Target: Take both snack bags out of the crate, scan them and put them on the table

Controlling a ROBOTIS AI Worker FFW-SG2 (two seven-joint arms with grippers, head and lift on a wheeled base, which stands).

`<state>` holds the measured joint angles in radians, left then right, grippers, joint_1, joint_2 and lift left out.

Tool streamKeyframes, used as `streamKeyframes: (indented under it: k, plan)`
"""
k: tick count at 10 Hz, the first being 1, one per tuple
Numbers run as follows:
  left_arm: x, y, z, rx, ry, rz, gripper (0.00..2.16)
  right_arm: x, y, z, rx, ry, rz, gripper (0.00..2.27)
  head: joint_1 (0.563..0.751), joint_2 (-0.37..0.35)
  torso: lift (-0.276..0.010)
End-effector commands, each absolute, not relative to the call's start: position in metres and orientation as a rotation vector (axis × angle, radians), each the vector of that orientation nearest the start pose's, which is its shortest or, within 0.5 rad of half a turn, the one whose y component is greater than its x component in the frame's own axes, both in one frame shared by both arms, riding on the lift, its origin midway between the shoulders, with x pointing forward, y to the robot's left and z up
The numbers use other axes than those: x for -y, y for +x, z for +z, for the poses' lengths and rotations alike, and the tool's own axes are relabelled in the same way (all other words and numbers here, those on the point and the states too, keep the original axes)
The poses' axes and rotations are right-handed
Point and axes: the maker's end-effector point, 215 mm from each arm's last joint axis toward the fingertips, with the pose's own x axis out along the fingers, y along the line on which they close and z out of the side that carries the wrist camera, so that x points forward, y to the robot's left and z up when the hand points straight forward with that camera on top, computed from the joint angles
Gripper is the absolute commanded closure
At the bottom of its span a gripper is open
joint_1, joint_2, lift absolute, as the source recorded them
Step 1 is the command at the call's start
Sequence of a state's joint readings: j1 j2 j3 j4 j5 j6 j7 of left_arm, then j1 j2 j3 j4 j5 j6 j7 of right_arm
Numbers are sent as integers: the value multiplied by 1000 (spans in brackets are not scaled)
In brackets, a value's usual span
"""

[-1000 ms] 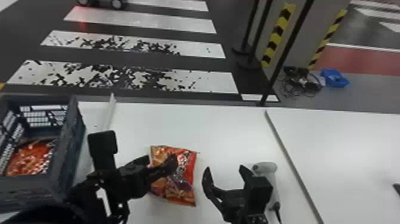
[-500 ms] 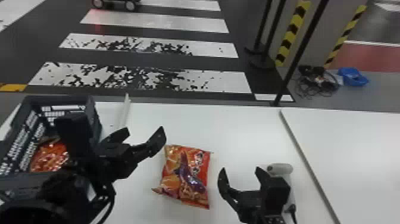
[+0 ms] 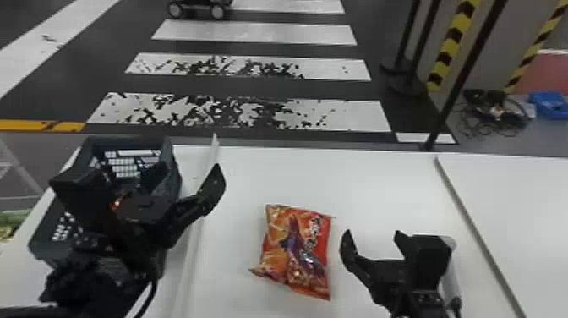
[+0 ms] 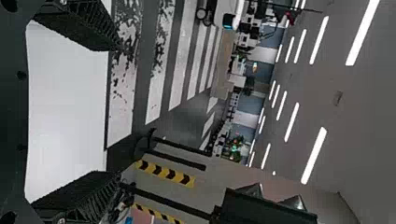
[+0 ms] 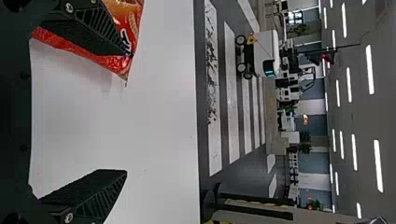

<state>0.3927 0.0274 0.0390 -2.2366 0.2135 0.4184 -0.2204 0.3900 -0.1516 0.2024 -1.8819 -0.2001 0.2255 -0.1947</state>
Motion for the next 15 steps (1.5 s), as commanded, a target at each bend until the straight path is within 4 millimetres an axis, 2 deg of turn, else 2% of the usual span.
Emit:
streamKeyframes:
  k: [1, 3, 5, 7, 9, 11, 13, 15]
  plan:
    - [-195, 464, -288, -72, -91, -238, 39, 170, 449, -460, -387, 92, 59, 97, 695, 7, -91]
    - [-213, 451, -272, 11, -23, -216, 39, 169, 448, -474, -471, 164, 80, 110, 695, 31, -91]
    - [-226, 434, -259, 114, 16, -199, 53, 160, 449, -470, -511, 228, 129, 120, 695, 64, -91]
    - [-231, 409, -239, 266, 50, -186, 83, 150, 435, -470, -613, 271, 186, 120, 695, 86, -91]
    - [-230, 385, -236, 343, 69, -184, 87, 139, 391, -486, -814, 319, 270, 120, 695, 112, -91]
    - [-230, 367, -239, 372, 69, -178, 87, 131, 359, -496, -922, 335, 319, 100, 695, 133, -91]
    - [-232, 359, -251, 350, 75, -173, 87, 116, 349, -491, -943, 366, 376, 124, 695, 157, -91]
    - [-235, 359, -259, 331, 73, -172, 87, 97, 348, -477, -919, 442, 466, 147, 695, 197, -91]
